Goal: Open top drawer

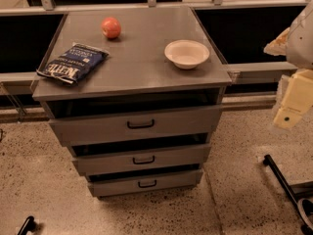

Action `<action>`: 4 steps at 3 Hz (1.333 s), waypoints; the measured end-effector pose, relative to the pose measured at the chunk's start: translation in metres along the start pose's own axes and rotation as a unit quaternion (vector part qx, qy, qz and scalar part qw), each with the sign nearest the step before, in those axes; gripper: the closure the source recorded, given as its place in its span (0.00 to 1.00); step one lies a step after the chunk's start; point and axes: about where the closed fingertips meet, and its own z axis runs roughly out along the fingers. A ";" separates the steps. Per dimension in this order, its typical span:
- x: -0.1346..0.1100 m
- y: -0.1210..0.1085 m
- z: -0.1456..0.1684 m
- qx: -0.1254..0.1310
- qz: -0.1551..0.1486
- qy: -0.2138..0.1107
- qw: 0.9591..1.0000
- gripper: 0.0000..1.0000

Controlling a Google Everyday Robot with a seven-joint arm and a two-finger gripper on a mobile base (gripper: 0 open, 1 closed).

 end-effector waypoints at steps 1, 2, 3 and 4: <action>0.000 0.001 0.003 0.000 -0.001 0.000 1.000 0.00; 0.004 0.019 0.040 -0.005 -0.011 0.004 1.000 0.00; 0.015 0.065 0.108 -0.043 -0.048 0.033 0.997 0.00; 0.021 0.072 0.111 -0.054 -0.044 0.038 0.997 0.00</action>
Offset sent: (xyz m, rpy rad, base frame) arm -0.0176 0.0164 -0.1172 -0.0260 0.0403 0.0537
